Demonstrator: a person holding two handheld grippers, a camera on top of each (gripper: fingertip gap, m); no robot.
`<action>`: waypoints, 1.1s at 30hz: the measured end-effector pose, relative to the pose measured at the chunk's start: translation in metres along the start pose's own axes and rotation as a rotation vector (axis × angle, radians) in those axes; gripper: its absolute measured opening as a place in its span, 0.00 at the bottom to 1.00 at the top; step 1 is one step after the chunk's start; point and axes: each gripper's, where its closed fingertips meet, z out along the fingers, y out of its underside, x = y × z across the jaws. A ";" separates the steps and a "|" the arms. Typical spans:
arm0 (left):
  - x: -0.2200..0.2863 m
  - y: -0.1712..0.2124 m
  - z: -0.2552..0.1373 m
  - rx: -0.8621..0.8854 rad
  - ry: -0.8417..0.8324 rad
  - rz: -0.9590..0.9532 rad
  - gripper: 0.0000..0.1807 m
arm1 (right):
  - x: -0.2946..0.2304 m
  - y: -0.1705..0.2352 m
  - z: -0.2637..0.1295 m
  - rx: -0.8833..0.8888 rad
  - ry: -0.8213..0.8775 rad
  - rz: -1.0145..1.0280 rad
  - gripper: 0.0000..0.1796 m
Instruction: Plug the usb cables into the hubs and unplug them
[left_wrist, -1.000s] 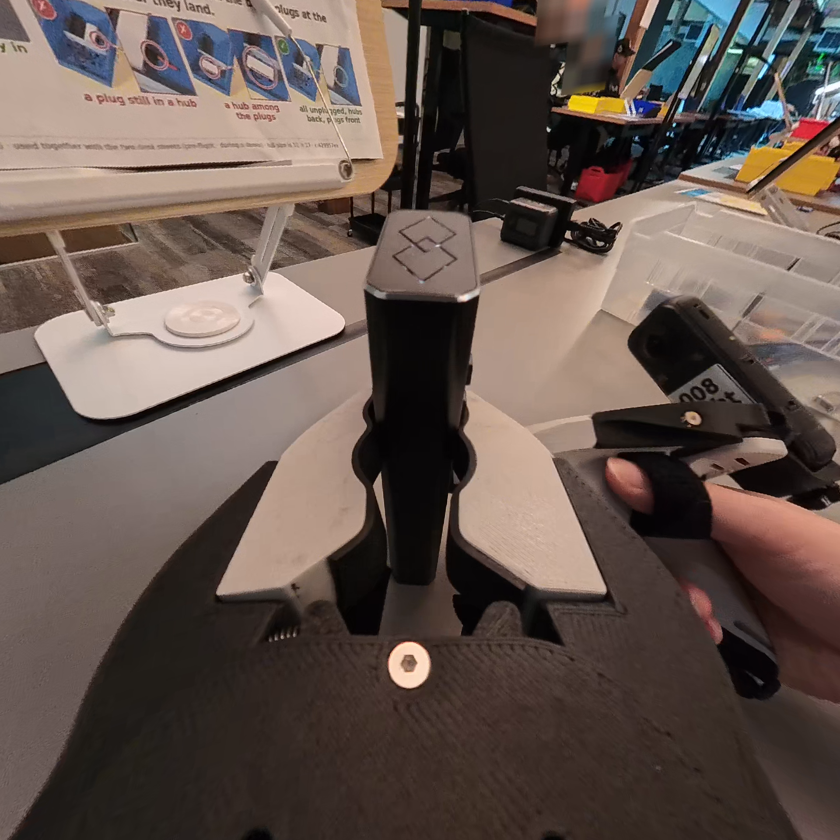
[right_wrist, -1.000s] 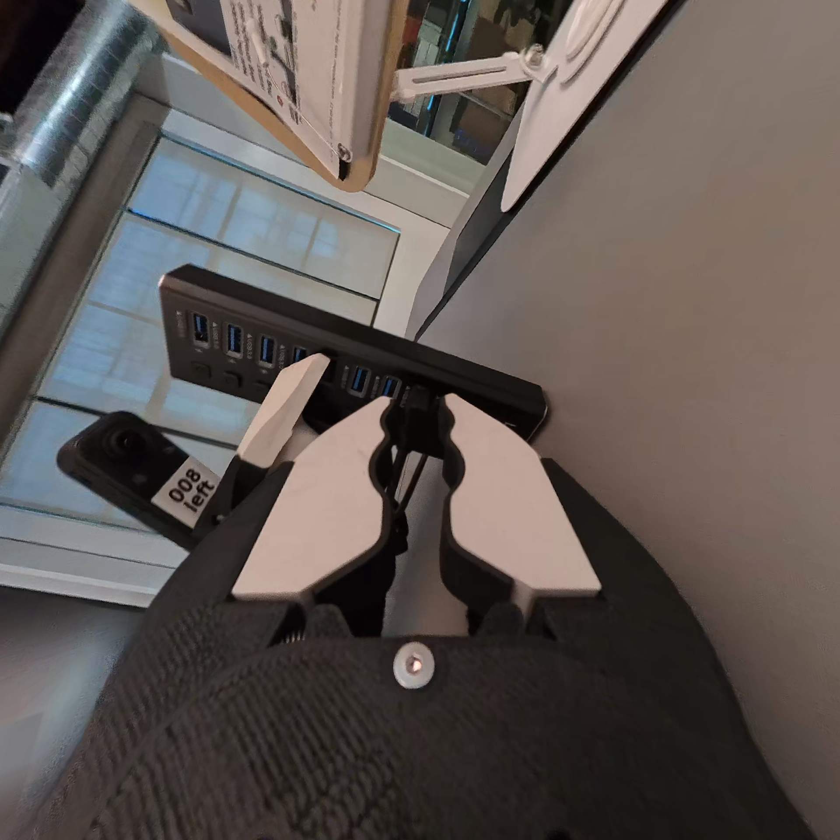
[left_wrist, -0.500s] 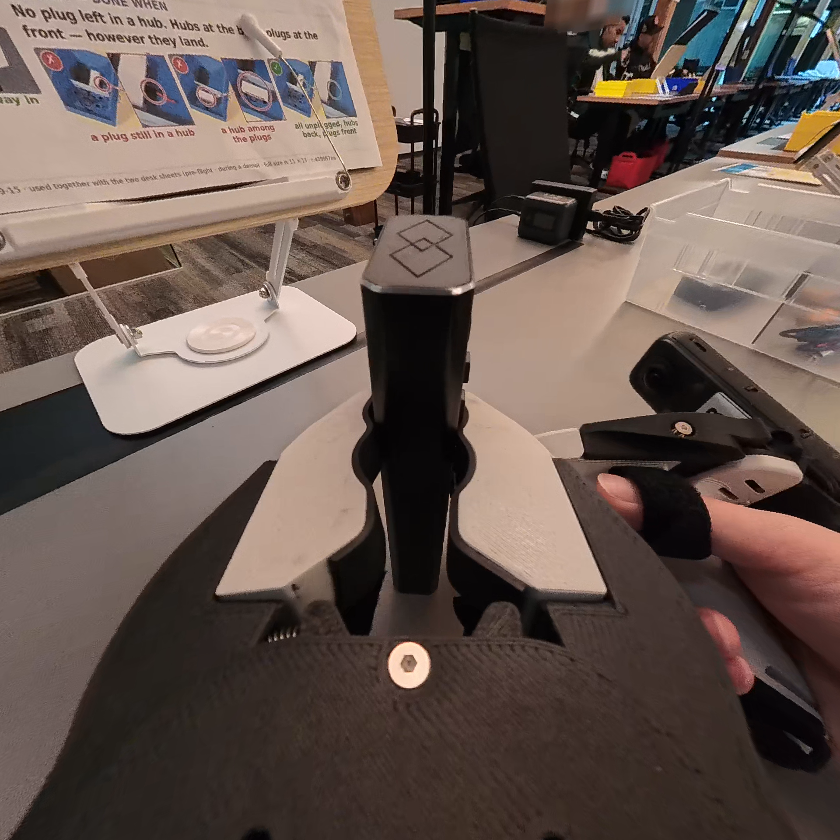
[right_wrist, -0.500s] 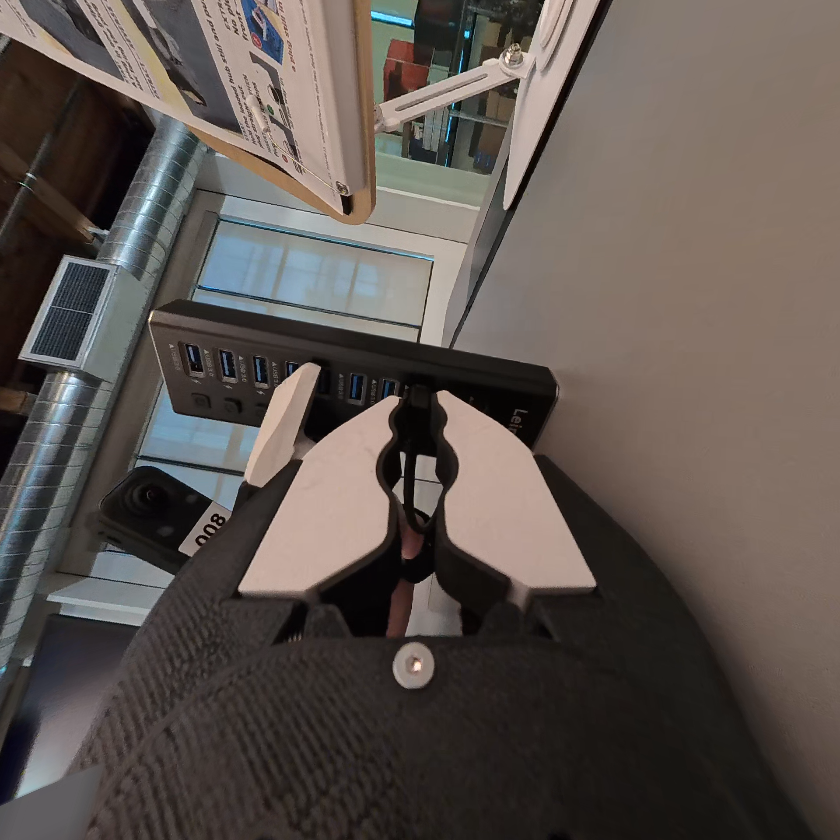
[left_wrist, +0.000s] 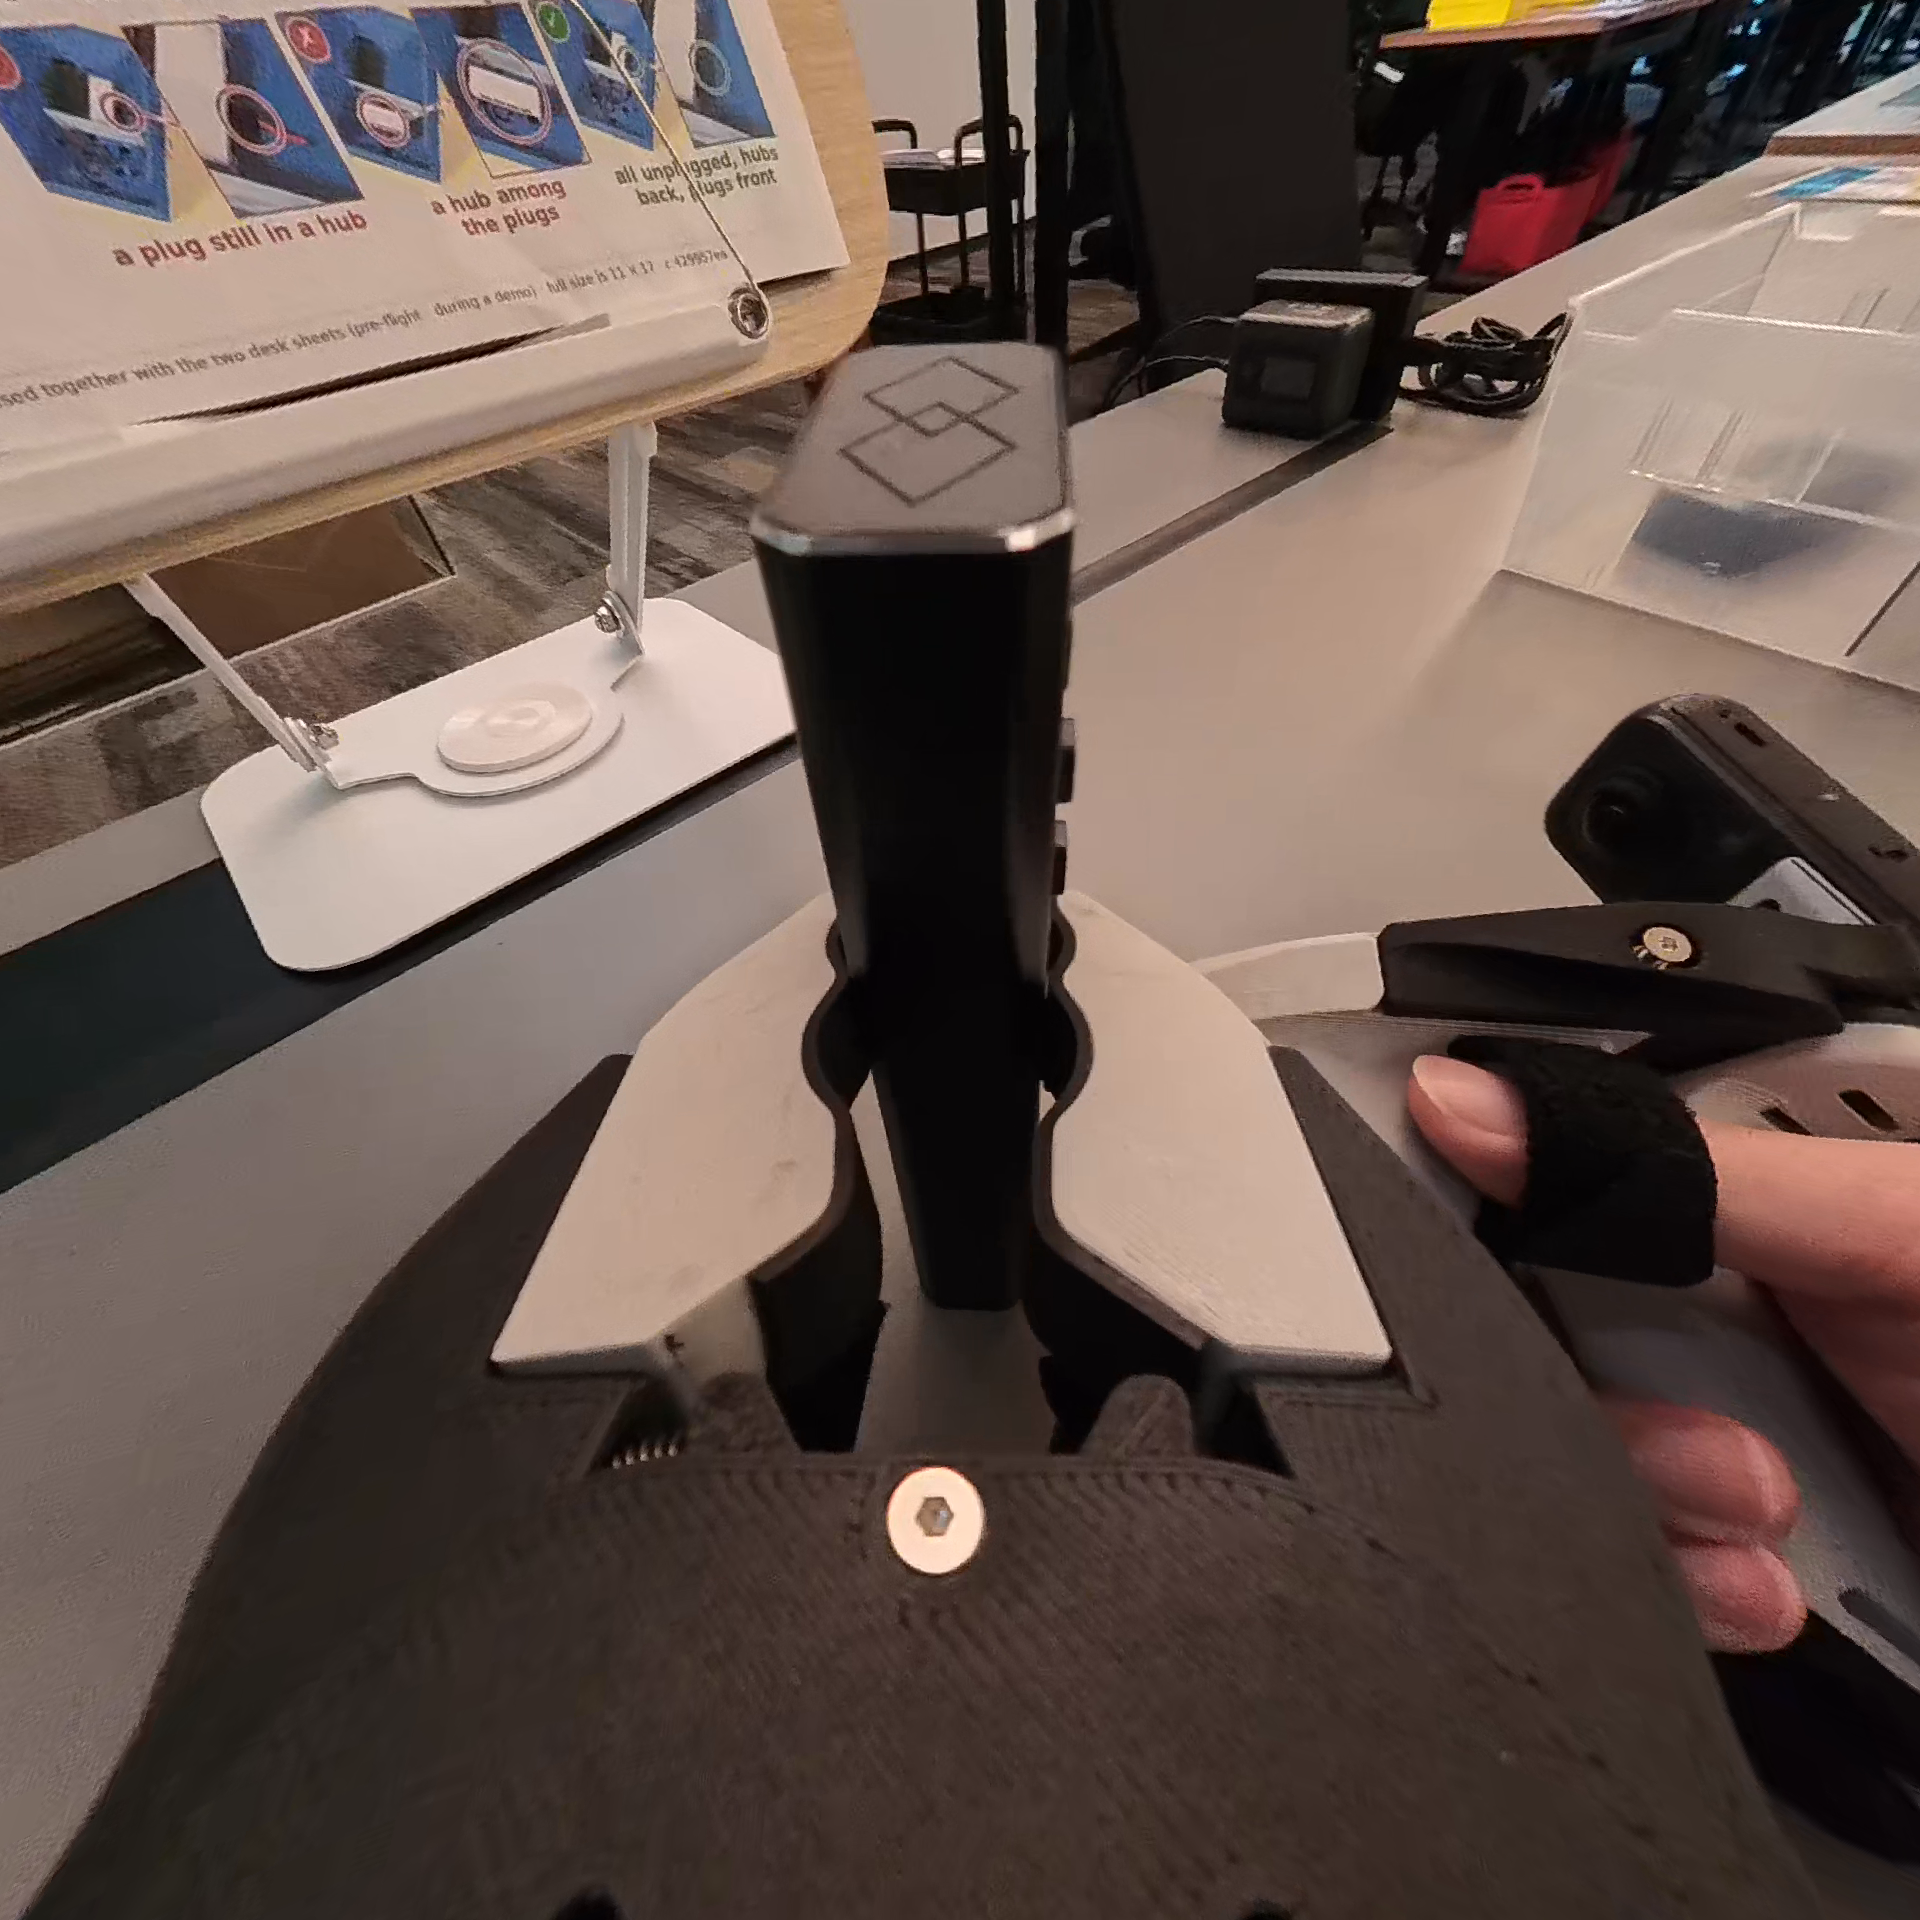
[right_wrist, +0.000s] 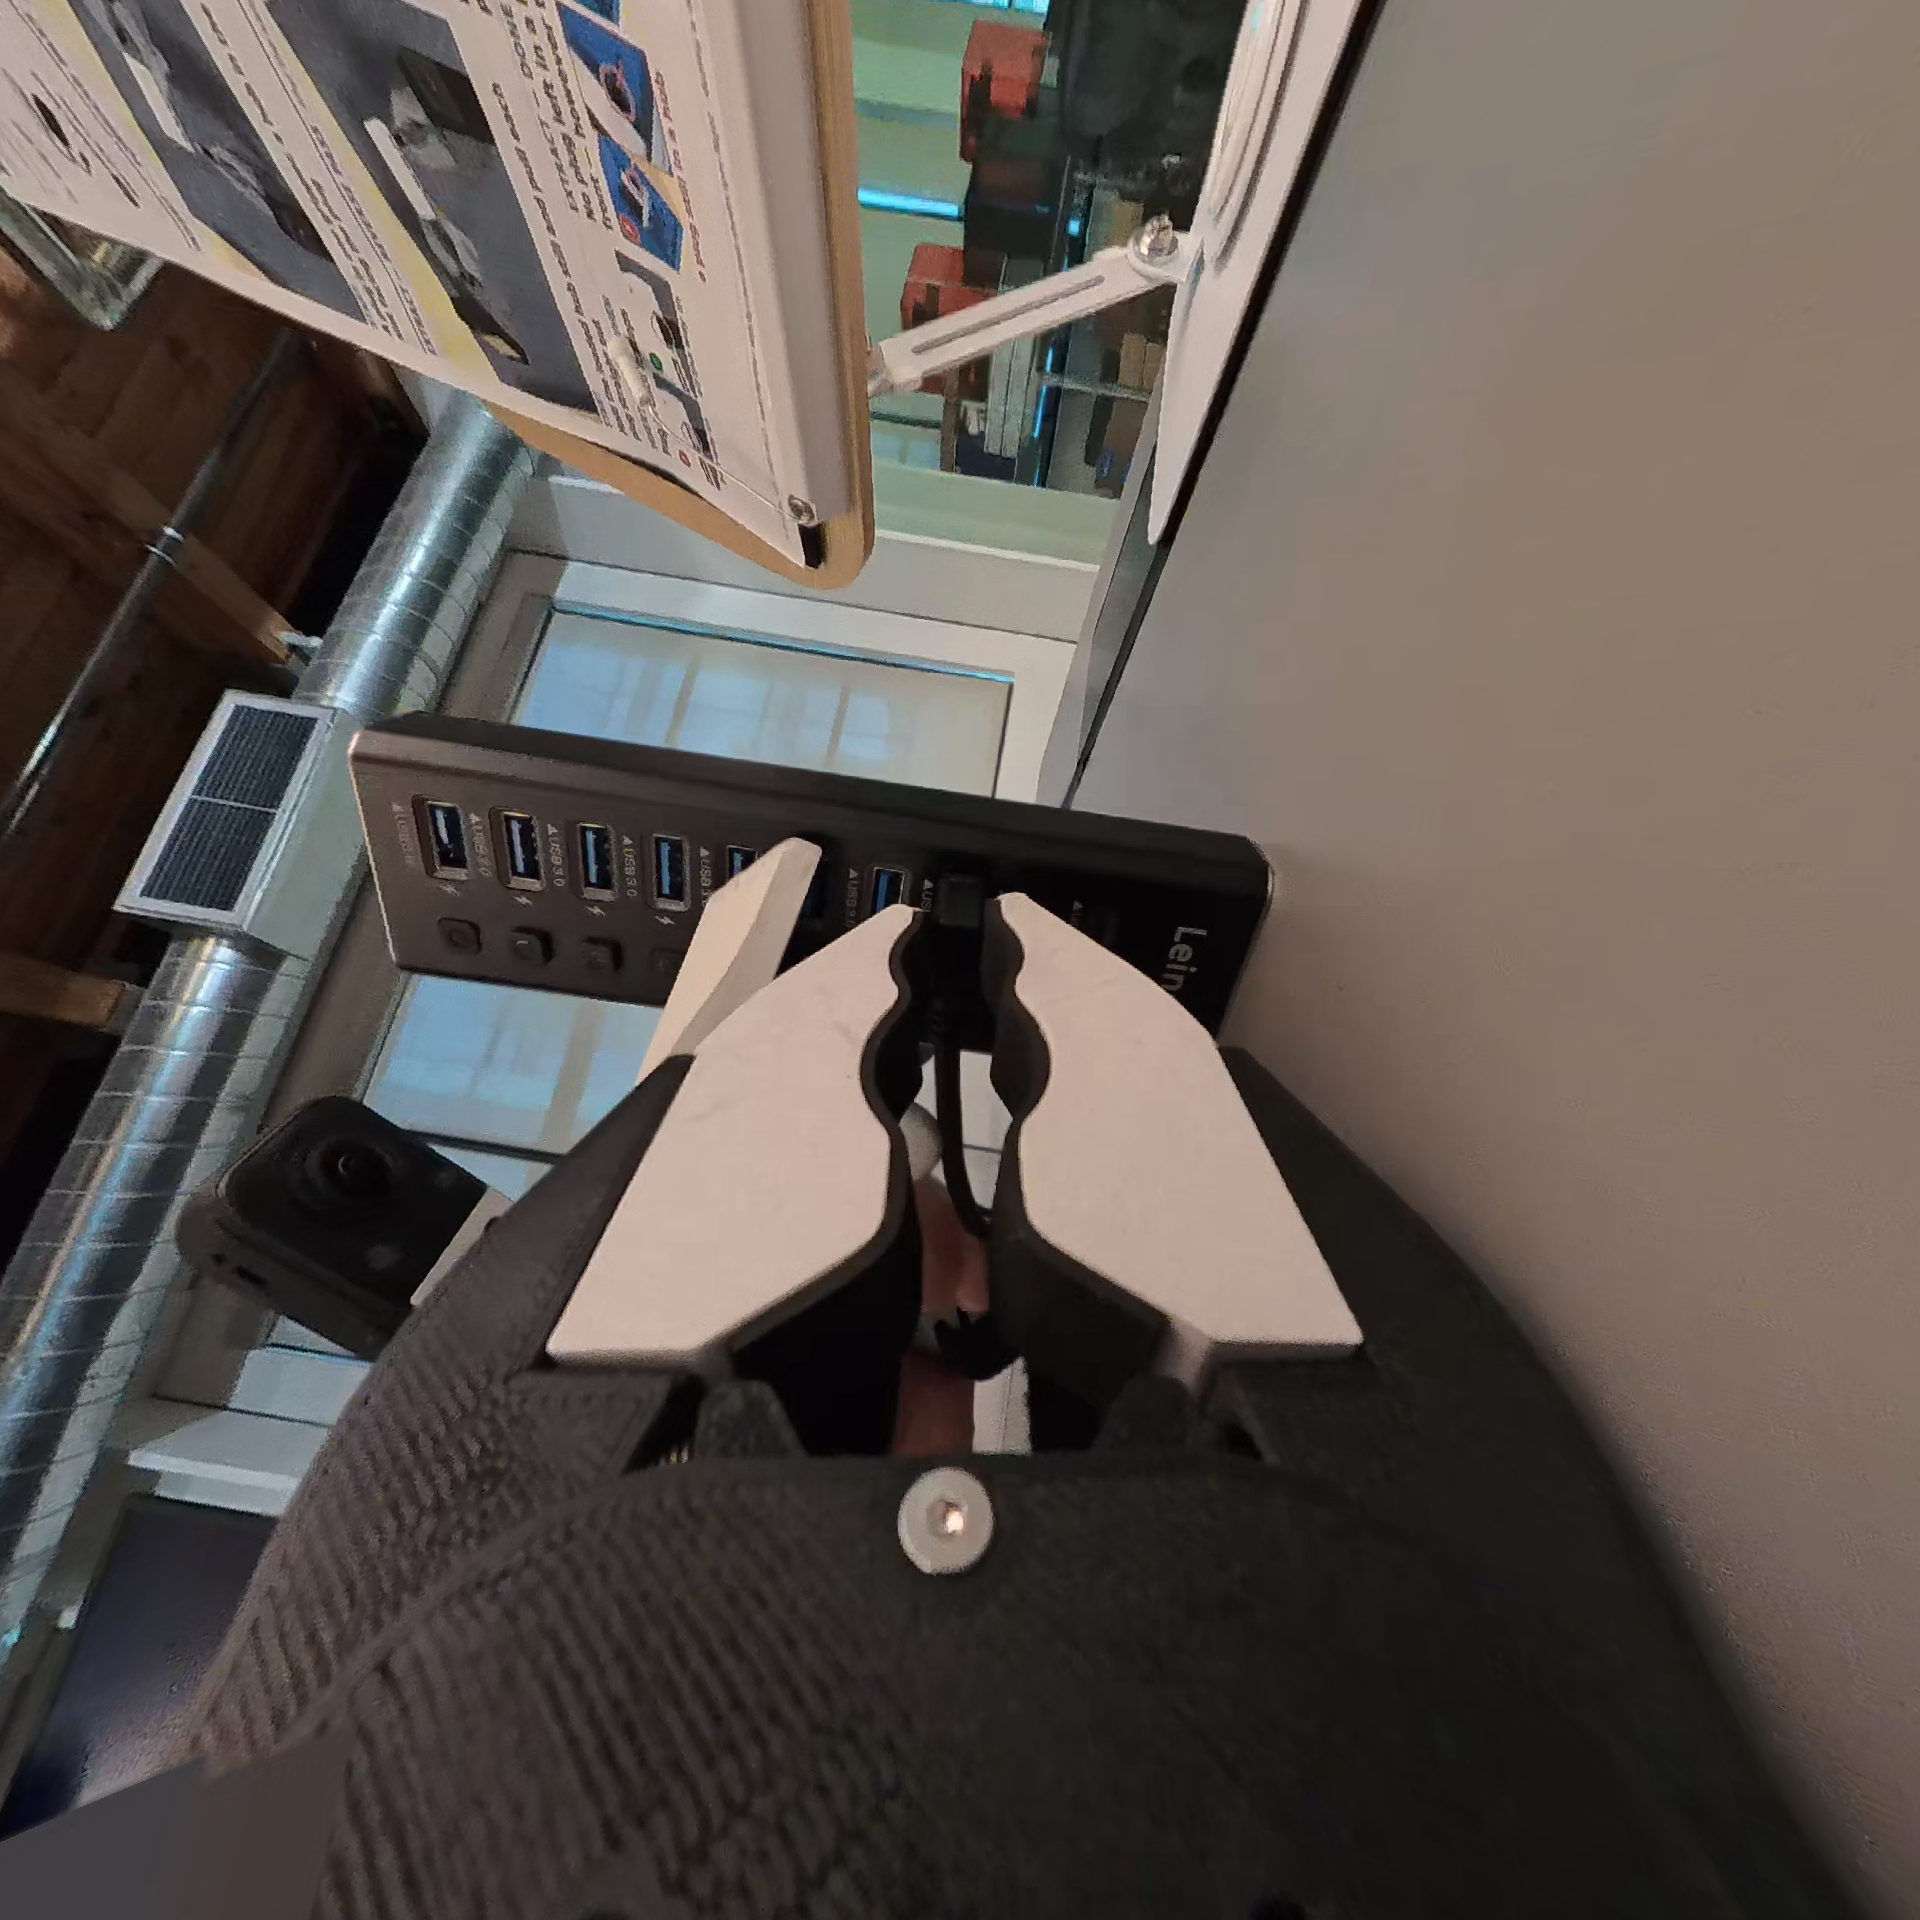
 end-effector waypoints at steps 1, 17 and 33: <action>0.000 0.000 0.000 0.003 -0.008 0.006 0.16 | 0.000 0.000 0.000 0.012 0.001 0.001 0.05; 0.008 -0.001 0.001 0.005 0.019 0.083 0.16 | 0.000 0.000 -0.007 0.029 -0.005 0.026 0.05; 0.018 -0.002 0.004 0.014 0.039 0.095 0.17 | -0.001 -0.006 -0.017 0.132 0.031 -0.005 0.05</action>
